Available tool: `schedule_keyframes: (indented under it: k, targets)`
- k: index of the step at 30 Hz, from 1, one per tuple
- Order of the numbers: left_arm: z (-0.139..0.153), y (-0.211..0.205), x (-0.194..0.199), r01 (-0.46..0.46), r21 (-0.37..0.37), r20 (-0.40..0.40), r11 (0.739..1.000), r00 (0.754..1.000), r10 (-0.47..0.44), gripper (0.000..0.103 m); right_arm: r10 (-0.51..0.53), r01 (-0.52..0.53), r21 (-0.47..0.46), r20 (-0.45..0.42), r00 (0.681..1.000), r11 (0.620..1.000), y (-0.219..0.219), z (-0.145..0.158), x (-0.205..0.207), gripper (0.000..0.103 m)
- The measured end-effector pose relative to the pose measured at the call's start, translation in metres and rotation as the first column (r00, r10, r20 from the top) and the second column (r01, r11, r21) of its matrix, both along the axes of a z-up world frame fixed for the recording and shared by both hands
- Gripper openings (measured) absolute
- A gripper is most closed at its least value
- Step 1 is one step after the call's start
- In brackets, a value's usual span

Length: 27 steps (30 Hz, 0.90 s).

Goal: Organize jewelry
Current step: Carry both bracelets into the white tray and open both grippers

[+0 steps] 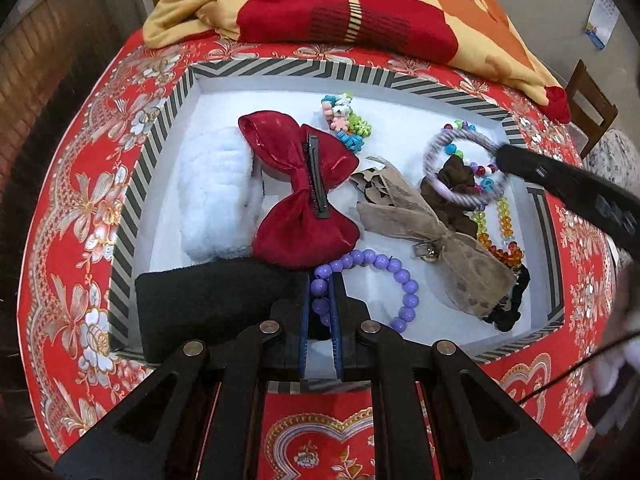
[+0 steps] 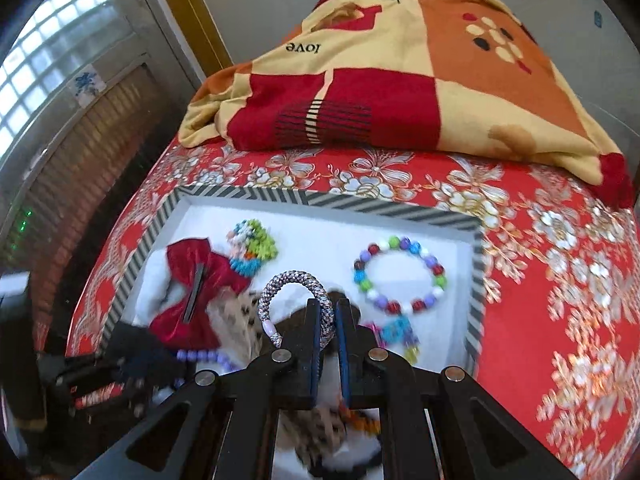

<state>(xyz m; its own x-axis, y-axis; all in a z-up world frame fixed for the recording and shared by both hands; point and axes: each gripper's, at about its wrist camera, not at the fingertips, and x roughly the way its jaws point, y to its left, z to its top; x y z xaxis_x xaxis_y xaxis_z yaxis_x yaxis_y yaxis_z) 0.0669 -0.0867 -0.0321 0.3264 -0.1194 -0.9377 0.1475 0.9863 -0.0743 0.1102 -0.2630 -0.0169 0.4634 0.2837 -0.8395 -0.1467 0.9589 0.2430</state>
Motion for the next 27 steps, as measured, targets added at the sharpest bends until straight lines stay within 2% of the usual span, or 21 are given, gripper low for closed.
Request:
schedule_keyframes:
  k: [12,22,27]
  targets:
    - [-0.008,0.001,0.012,-0.008,-0.030,-0.014,1.000,1.000,0.008,0.008,0.022,-0.023,-0.018,-0.051,0.998,1.000,0.024,-0.031,0.046,0.007]
    - [-0.007,0.003,0.013,-0.020,-0.038,-0.017,0.999,1.000,0.019,0.008,-0.018,0.016,-0.029,-0.077,0.997,0.999,0.021,-0.039,0.065,0.007]
    - [-0.005,0.001,0.009,-0.025,-0.022,-0.014,0.999,1.000,0.024,0.011,-0.021,0.020,-0.015,-0.074,0.997,1.000,0.014,-0.031,0.058,0.008]
